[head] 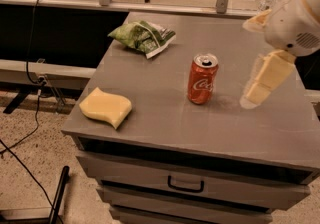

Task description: Pick coke can

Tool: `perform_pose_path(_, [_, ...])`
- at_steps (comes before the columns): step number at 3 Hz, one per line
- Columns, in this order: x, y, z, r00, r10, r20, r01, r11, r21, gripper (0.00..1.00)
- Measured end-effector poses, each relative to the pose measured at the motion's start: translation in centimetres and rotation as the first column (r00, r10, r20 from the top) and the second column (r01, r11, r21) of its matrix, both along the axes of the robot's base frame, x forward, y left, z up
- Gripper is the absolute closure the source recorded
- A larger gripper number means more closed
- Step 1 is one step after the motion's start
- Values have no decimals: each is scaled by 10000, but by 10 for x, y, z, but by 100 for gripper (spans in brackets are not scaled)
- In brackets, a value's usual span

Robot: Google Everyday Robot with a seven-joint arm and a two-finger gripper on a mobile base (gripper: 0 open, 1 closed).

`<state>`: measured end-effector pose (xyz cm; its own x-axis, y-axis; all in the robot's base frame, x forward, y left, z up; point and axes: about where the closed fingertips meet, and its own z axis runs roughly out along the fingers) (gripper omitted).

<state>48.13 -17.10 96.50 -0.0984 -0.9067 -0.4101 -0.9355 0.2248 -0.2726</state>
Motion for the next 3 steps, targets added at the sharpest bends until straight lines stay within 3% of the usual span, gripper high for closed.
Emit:
perform_pose_path(1, [21,23,-13,9994,333,-58,-329,9980,546,0])
perform_pose_path(3, [46,39,-34,9989,352,-310,-322,9952,927,0])
